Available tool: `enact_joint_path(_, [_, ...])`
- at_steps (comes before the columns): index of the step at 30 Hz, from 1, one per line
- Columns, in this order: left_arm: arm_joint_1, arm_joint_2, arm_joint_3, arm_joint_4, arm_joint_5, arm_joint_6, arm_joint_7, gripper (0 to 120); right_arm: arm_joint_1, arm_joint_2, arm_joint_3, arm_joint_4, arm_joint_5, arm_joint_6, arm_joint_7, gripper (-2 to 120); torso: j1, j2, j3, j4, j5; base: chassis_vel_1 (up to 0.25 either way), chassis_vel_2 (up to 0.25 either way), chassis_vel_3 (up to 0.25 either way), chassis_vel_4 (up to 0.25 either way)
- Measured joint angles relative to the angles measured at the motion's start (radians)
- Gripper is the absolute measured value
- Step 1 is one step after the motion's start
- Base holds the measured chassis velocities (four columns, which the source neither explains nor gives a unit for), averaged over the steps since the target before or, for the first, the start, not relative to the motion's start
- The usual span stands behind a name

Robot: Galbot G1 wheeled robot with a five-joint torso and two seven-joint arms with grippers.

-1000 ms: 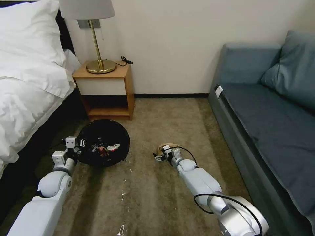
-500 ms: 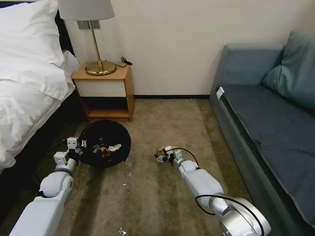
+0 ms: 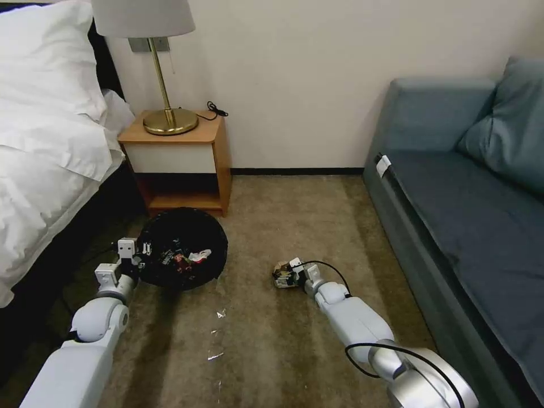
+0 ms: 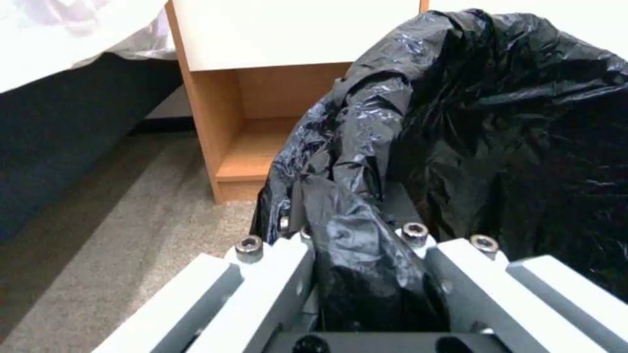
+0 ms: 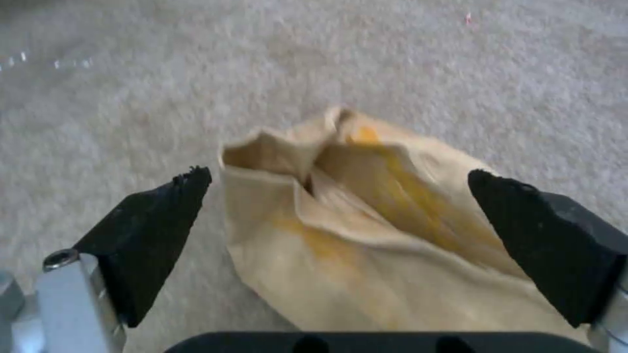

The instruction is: Pick up the trash bin, then pick up the garbage on the floor and place it into the trash bin.

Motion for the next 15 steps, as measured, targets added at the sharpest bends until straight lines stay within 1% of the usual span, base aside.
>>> enact_joint_path(6, [0.003, -0.010, -0.006, 0.011, 0.008, -0.015, 0.009, 4, 0.004, -0.012, -0.010, -0.010, -0.028, -0.005, -0.046, 100, 0.000, 0.000, 0.000, -0.0001, 0.0000, 0.000, 0.000, 0.000, 0.000])
enact_joint_path(8, [0.005, -0.015, -0.011, 0.018, 0.014, -0.023, 0.012, 4, 0.015, 0.000, 0.003, -0.048, -0.067, 0.023, -0.085, 100, 0.000, 0.000, 0.000, 0.0000, -0.0001, 0.000, 0.000, 0.000, 0.000])
enact_joint_path(11, [0.005, -0.016, -0.014, 0.020, 0.016, -0.026, 0.014, 4, 0.019, 0.016, 0.014, -0.077, -0.094, 0.045, -0.111, 100, 0.000, 0.000, 0.000, 0.0002, 0.0001, 0.000, 0.000, 0.000, 0.000])
enact_joint_path(15, [0.006, -0.015, -0.015, 0.020, 0.016, -0.026, 0.014, 4, 0.019, 0.034, 0.022, -0.103, -0.109, 0.056, -0.123, 100, 0.000, 0.000, 0.000, 0.0000, -0.0001, 0.000, 0.000, 0.000, 0.000])
